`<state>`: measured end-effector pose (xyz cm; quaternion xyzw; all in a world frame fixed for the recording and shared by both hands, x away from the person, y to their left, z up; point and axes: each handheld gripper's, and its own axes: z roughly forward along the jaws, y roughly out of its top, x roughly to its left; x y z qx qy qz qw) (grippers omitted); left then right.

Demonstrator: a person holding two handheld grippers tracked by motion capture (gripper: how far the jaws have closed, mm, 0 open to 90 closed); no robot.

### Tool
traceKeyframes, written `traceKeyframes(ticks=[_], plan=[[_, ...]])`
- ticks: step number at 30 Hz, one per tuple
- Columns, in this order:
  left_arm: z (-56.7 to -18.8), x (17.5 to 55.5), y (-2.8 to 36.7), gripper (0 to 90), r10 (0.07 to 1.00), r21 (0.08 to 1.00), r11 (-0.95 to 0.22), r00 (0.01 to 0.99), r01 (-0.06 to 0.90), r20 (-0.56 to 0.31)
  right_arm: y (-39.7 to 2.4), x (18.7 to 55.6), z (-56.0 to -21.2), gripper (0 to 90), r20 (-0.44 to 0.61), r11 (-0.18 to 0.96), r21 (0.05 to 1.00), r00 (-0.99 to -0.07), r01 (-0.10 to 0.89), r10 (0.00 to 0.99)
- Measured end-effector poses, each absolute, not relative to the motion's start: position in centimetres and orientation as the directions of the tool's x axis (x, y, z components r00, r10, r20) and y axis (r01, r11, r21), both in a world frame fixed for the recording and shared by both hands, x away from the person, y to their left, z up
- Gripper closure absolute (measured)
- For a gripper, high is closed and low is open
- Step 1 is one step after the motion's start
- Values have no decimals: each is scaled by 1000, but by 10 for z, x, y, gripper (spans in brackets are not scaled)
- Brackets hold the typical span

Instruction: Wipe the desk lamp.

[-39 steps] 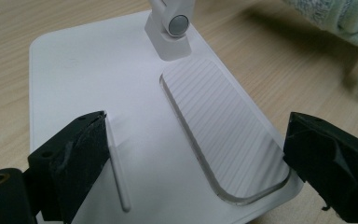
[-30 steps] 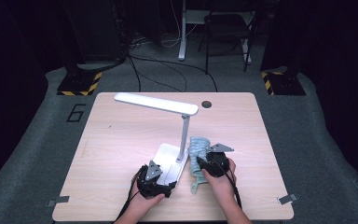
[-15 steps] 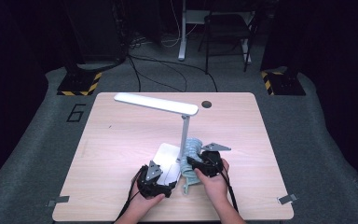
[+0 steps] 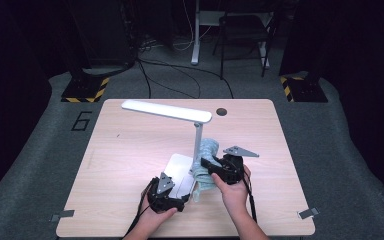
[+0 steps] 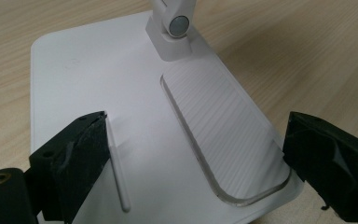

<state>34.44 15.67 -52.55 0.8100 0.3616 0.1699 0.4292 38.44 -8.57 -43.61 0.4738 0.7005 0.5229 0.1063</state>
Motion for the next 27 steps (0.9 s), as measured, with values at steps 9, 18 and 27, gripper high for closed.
traceKeyframes(ticks=[9, 18, 27], plan=[[-525, 344, 156, 71, 727, 814, -387, 686, 433, -20, -87, 387, -395, 628, 309, -13, 874, -535, 485, 786], [-526, 344, 154, 70, 740, 825, -359, 671, 437, -34, -91, 382, -353, 631, 314, -81, 911, -553, 405, 771], [-526, 344, 153, 70, 739, 825, -359, 673, 437, -35, -97, 368, -328, 631, 358, -168, 921, -592, 352, 722]])
